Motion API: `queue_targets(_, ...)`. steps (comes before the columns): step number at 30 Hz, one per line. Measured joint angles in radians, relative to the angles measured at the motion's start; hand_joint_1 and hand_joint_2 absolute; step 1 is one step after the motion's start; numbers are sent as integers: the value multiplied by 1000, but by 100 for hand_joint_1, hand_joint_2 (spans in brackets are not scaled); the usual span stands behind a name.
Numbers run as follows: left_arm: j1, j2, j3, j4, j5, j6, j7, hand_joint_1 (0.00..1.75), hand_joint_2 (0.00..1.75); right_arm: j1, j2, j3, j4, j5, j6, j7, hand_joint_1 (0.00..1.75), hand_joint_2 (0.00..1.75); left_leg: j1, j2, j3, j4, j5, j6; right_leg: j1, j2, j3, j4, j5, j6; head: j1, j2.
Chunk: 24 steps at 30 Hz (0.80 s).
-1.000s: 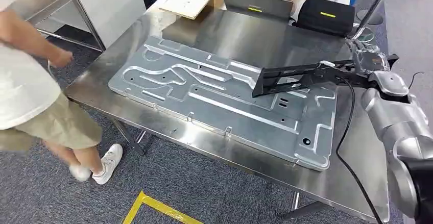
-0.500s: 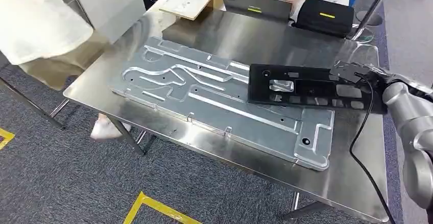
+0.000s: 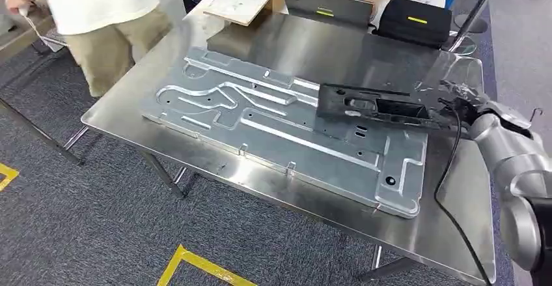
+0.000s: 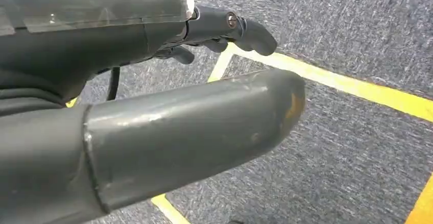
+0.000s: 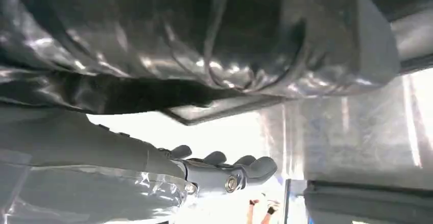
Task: Take the parts from the cabinet and place them on the table.
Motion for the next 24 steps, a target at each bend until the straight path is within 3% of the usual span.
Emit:
queue_targets(7,0,-1,5,0,15,37,30,0,0,20,23,-1,-42,-22,-208,-30,0,0,-1,0,-1,3,-1,1,-3,0,0,-2,1,1,0,0)
queue_targets(12,-1,-1,19,0,29,40,37,0,0,22,54,-2,-93,-24,-267,-18,0,0,-5,0,-3,9,-3,5,-4,0,0,1,2,3,0,0)
queue_targets(15,-3,-2,23,0,34,42,35,0,0,22,75,-1,-132,-19,-276,-5,0,0,-6,0,-2,5,1,11,-4,1,3,-5,7,11,0,0)
queue_targets(16,-4,-4,24,0,35,42,35,0,0,22,79,-1,-146,-16,-279,-5,0,0,9,3,10,-16,13,17,3,2,2,-5,4,14,0,0)
queue_targets(17,-7,-6,25,0,35,43,34,0,0,20,85,-1,-157,-14,-282,-3,0,0,9,5,15,-26,18,20,-1,0,-3,16,-15,18,0,0)
queue_targets(18,-9,-7,26,0,35,43,34,0,0,18,86,-1,-161,-14,-283,-2,0,0,10,6,16,-28,21,23,-4,-1,-27,69,-50,21,0,0)
queue_targets(20,-9,-8,26,0,35,43,34,0,0,23,89,-1,-167,-13,-283,2,0,0,13,5,16,-27,21,22,-16,-1,-100,229,-124,33,0,0)
queue_targets(21,-8,-10,27,0,35,43,34,0,0,31,92,-1,-169,-13,-282,5,0,0,14,5,15,-26,21,21,-22,-1,-131,291,-142,40,0,0)
queue_targets(22,-7,-11,28,0,36,43,34,0,0,38,94,-1,-174,-12,-283,6,0,0,17,5,15,-24,19,18,-29,-2,-138,301,-132,46,1,0)
queue_targets(23,-7,-12,29,0,36,43,34,0,0,42,97,-1,-179,-10,-285,8,0,0,21,5,15,-19,16,13,-34,-3,-120,262,-100,51,0,0)
queue_targets(24,-7,-15,32,0,36,44,34,0,0,42,100,-1,-188,-4,-293,13,0,0,26,4,15,-12,10,5,-40,-5,-81,190,-57,57,1,0)
